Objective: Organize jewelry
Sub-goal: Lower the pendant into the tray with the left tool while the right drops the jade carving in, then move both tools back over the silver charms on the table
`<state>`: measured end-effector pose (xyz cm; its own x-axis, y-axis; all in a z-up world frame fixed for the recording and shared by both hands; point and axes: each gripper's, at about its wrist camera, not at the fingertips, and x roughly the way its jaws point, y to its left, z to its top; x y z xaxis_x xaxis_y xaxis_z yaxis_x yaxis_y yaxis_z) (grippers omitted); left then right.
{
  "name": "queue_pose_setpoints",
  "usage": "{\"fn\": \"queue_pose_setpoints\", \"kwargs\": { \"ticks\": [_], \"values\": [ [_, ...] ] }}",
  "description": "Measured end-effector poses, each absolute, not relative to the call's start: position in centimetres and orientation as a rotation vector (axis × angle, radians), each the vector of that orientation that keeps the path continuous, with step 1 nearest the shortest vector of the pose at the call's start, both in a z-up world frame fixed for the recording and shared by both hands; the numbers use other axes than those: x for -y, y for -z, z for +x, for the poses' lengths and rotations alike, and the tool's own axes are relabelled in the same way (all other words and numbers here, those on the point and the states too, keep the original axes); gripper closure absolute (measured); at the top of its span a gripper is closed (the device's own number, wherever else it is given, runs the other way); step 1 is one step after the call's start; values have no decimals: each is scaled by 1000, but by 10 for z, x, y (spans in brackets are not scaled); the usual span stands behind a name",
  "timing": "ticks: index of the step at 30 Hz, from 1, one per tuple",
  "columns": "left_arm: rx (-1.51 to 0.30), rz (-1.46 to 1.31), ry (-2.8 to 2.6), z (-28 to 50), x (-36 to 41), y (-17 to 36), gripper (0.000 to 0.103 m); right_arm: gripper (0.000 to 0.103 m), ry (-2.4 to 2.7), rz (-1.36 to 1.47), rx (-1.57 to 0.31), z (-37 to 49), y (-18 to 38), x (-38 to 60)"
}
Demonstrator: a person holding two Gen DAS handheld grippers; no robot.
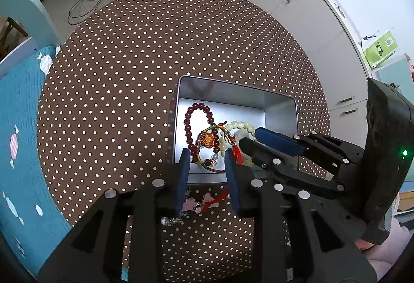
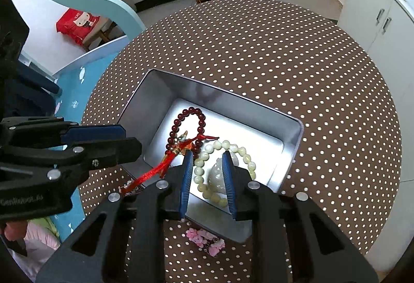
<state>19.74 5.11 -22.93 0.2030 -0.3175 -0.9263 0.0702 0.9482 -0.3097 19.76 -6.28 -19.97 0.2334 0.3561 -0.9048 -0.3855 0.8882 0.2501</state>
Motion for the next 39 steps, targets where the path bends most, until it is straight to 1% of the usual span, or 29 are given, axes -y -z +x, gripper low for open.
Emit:
{"fn": "queue_pose_setpoints", "kwargs": {
  "ticks": [7,9,10,11,12,13,14,16,18,20,27,31,33,34,39],
  "values": [
    [-1344,-221,274,195,-53,227,75,81,-493,-2,-1257,198,200,65],
    [-1344,-218,278,194,-53,227,75,79,-488,3,-1261,197,199,68],
    [-1344,-217,279,194,-52,226,75,75,-491,12,-1262,196,198,69],
    [-1345,-214,280,193,-51,226,75,67,-493,16,-1260,194,196,69],
    [-1345,-211,282,191,-51,225,75,63,-493,18,-1254,193,194,69],
    [-1344,-209,282,190,-50,224,75,57,-490,15,-1245,191,191,70],
    [-1338,-209,282,188,-49,222,70,55,-486,7,-1235,188,188,70],
    [-1328,-208,279,185,-49,219,63,52,-492,19,-1233,185,187,73],
    [-1318,-211,284,180,-50,215,63,49,-490,30,-1224,181,183,75],
    [-1311,-204,283,174,-50,211,63,44,-485,30,-1211,177,180,77],
    [-1279,-201,278,149,-58,199,55,42,-446,69,-1184,161,172,87],
    [-1297,-206,270,136,-65,202,54,42,-428,78,-1164,148,167,89],
    [-1310,-200,267,130,-66,205,54,40,-419,73,-1155,142,165,90],
    [-1317,-187,267,126,-66,207,54,38,-410,69,-1154,139,165,90],
    [-1358,-108,270,109,-60,224,54,37,-387,75,-1159,123,168,93]
  ]
}}
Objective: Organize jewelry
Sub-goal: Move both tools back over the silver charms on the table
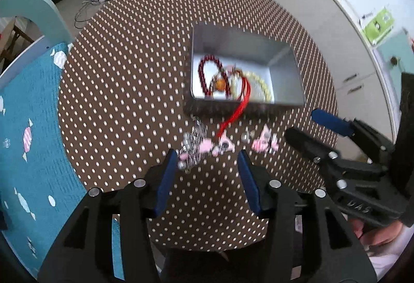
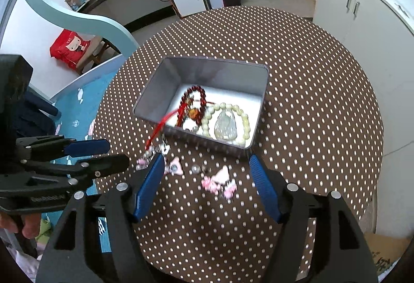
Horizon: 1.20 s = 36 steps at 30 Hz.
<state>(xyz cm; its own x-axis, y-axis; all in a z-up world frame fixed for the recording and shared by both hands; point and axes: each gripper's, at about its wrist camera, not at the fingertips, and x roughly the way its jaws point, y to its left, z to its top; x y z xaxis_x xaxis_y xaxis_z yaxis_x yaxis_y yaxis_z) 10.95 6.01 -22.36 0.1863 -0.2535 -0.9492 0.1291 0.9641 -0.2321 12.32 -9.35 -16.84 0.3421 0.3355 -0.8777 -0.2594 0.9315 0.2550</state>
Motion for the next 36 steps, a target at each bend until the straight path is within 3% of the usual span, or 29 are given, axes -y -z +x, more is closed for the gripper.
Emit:
{"fn": "queue_pose_setpoints", "kwargs": {
  "ticks": [12,14,21,23,25,36],
  "values": [
    [-1373,-39,290,95,-53,260,55,37,-359,45,-1221,100,186,94],
    [-1386,-27,292,95,-51,269,63,37,-357,43,-1230,99,190,95],
    [-1383,3,270,96,-41,283,77,37,-343,76,-1270,100,203,103],
    [-1389,14,264,97,-41,284,90,37,-342,88,-1278,101,205,104],
    [-1406,14,266,100,-40,286,97,37,-342,95,-1281,103,205,106],
    [-1395,-13,256,105,-55,270,103,37,-372,89,-1286,112,203,102]
  ]
}}
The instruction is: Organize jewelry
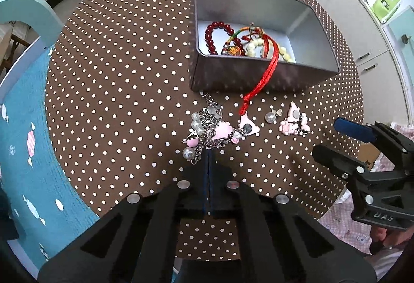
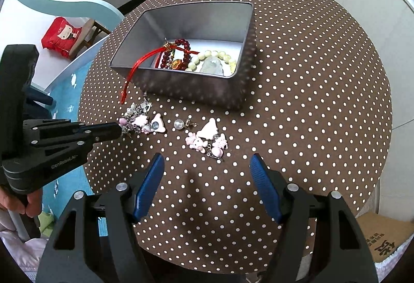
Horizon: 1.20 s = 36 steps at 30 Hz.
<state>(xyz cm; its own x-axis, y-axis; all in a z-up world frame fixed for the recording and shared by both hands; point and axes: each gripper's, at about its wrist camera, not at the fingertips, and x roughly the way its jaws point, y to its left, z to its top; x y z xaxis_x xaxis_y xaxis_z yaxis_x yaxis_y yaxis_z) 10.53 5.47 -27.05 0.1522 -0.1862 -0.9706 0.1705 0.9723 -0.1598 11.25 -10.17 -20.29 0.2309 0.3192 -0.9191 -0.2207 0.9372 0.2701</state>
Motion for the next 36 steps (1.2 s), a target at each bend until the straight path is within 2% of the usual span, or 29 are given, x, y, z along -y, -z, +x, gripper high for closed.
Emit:
{"fn": "queue_pose_setpoints", "kwargs": {
  "ticks": [6,8,9,12,16,18,27,34,35,36],
  "values": [
    [-1425,-23,259,101,-62,269,100,37,-397,73,-1285,117,204,97],
    [-1434,-8,257,101,-60,271,84,37,-404,64,-1285,117,204,95],
    [-1437,2,252,101,-58,274,81,37,-405,61,-1285,117,205,95],
    [-1441,13,241,101,-54,279,80,37,-402,64,-1289,117,206,97],
    [-1448,25,216,103,-53,288,81,37,-390,77,-1296,115,209,103],
    [-1443,22,218,103,-50,292,89,37,-383,85,-1300,115,211,106],
    [-1430,-9,231,106,-62,289,89,37,-388,98,-1301,121,208,106],
    [-1377,-68,265,100,-80,259,89,37,-457,60,-1296,127,205,85],
    [-1367,-75,271,99,-83,255,103,37,-466,55,-1295,128,205,82],
    [-1358,-87,278,99,-86,250,103,37,-476,49,-1294,129,205,79]
  ]
}}
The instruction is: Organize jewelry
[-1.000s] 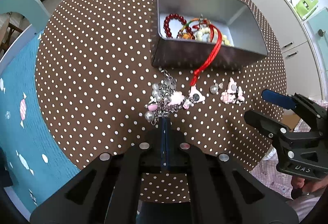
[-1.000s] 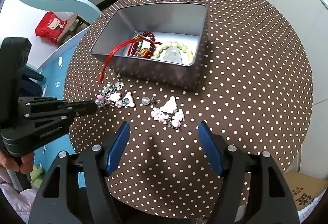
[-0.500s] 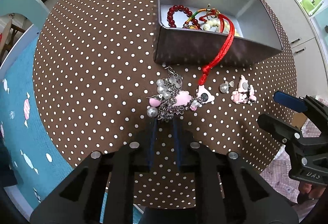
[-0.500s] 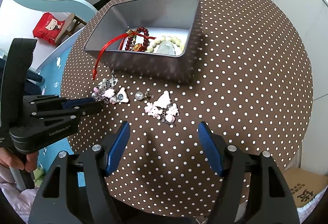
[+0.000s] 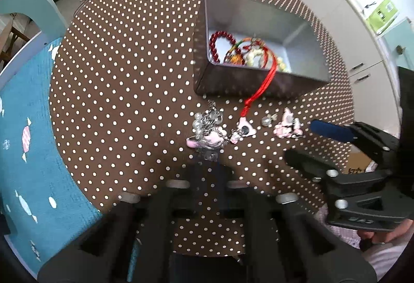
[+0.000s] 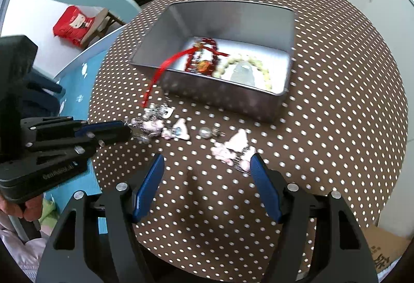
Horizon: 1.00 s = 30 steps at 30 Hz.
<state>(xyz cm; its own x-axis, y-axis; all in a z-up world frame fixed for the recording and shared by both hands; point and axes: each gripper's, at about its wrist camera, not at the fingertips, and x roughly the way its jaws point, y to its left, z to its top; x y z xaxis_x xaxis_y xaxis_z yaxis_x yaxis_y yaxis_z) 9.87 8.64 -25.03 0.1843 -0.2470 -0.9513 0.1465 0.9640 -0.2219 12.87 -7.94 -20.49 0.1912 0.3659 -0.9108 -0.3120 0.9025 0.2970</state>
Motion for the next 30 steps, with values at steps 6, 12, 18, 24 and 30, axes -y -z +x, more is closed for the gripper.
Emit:
{"fn": "queue_pose_setpoints", "kwargs": {
  "ticks": [6,12,18,24,30],
  "values": [
    [-1307,-126,274,91,-106,227,103,37,-530,22,-1300,130,207,60],
    [-1384,-160,262,80,-113,238,98,37,-568,-19,-1319,129,213,46],
    [-1432,-124,251,83,-104,259,84,37,-534,3,-1343,131,219,59],
    [-1412,-120,220,91,-99,264,84,37,-500,41,-1363,133,222,78],
    [-1444,-89,195,95,-97,269,87,37,-504,39,-1363,133,221,85]
  ]
}}
